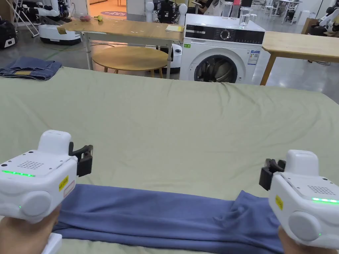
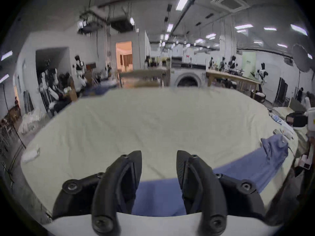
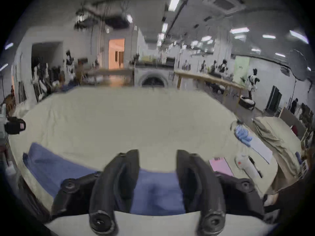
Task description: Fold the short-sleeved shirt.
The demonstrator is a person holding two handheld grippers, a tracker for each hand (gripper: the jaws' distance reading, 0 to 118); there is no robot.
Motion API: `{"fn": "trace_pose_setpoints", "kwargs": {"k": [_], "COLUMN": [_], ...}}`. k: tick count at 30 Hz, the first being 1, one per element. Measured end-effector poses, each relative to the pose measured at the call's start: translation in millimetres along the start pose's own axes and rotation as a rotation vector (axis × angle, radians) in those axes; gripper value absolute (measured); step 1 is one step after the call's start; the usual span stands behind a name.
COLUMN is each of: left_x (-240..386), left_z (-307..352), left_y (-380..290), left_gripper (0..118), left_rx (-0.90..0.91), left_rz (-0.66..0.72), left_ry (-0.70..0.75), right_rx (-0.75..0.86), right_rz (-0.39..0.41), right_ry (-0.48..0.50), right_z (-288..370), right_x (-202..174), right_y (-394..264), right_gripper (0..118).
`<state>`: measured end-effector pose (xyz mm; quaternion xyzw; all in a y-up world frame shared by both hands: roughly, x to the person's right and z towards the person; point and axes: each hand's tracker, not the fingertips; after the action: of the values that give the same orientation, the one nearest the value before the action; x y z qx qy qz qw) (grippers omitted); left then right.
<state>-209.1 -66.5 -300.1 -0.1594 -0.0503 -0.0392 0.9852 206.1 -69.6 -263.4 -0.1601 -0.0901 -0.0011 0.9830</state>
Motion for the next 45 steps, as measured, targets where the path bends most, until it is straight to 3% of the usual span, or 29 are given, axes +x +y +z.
{"fn": "trace_pose_setpoints", "kwargs": {"k": [2,6,7,9,10,15,17,23,30,33,34,37,38,45], "left_x": [3.0,12.8,13.8,15.5,14.5,4.8,-8.4,-68.7,-169.9,-190.3,-196.2,-202.3,-202.3,-205.9], "left_z": [-2.9,4.6,4.9,6.6,7.6,10.6,10.9,-2.9,-40.1,-51.9,-56.3,-62.5,-66.4,-110.9], "left_y": [0.6,7.3,9.1,13.5,15.5,21.1,22.9,14.6,-16.0,-33.0,-39.0,-54.4,-61.5,-119.5], "left_gripper": [39,37,30,6,0,0,0,0,0,0,5,51,57,64], "left_rx": [0.053,0.179,0.181,0.198,0.205,0.199,0.145,-0.113,-0.459,-0.574,-0.605,-0.679,-0.710,-0.854], "left_rz": [0.011,0.047,0.054,0.054,0.055,0.038,0.027,0.033,0.411,0.484,0.514,0.657,0.709,0.785], "left_ry": [0.020,0.055,0.069,0.079,0.074,0.079,0.049,0.004,-0.311,-0.388,-0.403,-0.529,-0.582,-0.666], "right_rx": [0.066,0.192,0.217,0.252,0.273,0.271,0.251,0.229,0.206,0.194,0.189,0.161,0.155,0.122], "right_rz": [-0.035,0.002,-0.014,-0.022,-0.029,-0.049,-0.051,-0.012,0.033,0.029,0.028,0.023,0.023,0.023], "right_ry": [0.048,0.056,0.060,0.049,0.049,0.098,0.168,0.148,0.164,0.173,0.174,0.185,0.182,0.186], "right_z": [0.1,2.5,3.3,5.0,5.5,2.2,-0.2,-7.0,-13.2,-15.5,-16.7,-21.6,-22.9,-26.7], "right_x": [-15.6,-45.7,-51.1,-59.6,-63.1,-68.8,-70.8,-81.6,-88.4,-87.4,-87.5,-86.8,-86.9,-84.6], "right_y": [1.5,7.4,8.7,10.8,11.3,13.6,15.1,15.5,11.2,9.7,9.1,7.8,7.0,1.2], "right_gripper": [21,0,0,0,0,0,0,0,0,0,0,0,0,0]}}
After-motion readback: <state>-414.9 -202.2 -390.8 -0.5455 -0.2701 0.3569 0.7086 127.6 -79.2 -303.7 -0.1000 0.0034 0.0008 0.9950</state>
